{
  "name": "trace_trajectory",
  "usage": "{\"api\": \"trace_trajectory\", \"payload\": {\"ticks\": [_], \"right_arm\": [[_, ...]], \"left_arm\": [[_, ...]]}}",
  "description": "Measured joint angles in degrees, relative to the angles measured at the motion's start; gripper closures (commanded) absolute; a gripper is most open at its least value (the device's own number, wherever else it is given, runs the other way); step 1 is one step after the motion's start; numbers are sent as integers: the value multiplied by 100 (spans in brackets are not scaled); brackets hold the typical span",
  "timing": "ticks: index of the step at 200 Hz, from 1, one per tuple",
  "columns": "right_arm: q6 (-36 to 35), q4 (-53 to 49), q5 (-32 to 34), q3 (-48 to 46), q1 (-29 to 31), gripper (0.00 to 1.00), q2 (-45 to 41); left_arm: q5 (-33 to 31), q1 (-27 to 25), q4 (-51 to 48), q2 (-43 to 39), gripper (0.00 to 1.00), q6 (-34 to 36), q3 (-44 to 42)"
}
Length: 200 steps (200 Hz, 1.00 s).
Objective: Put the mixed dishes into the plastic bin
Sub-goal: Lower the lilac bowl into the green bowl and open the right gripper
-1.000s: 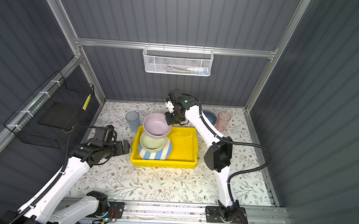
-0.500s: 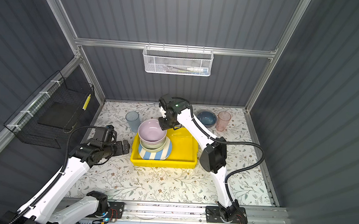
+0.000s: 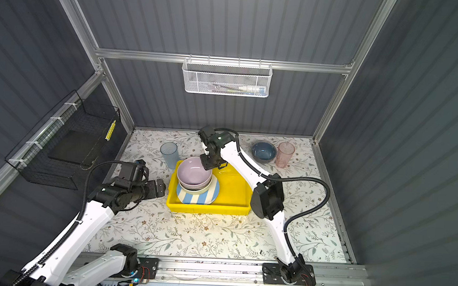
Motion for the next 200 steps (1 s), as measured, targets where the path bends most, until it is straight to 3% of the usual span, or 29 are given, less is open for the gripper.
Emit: {"api": "trace_trajectory", "payload": {"ticks": [138,174,191,200], "right_arm": [[2,48,94,-212,63,100,-24],[0,83,96,-262,63,92,-59],[2,90,94,-269,63,83,-61],[26,92,98,-271,63,72,-72]], "left_arm": [[11,0,2,2,0,24,0],[50,0,4,2,0,24,0],[52,0,11,9,0,24,0],[57,0,17,15,0,24,0]]}}
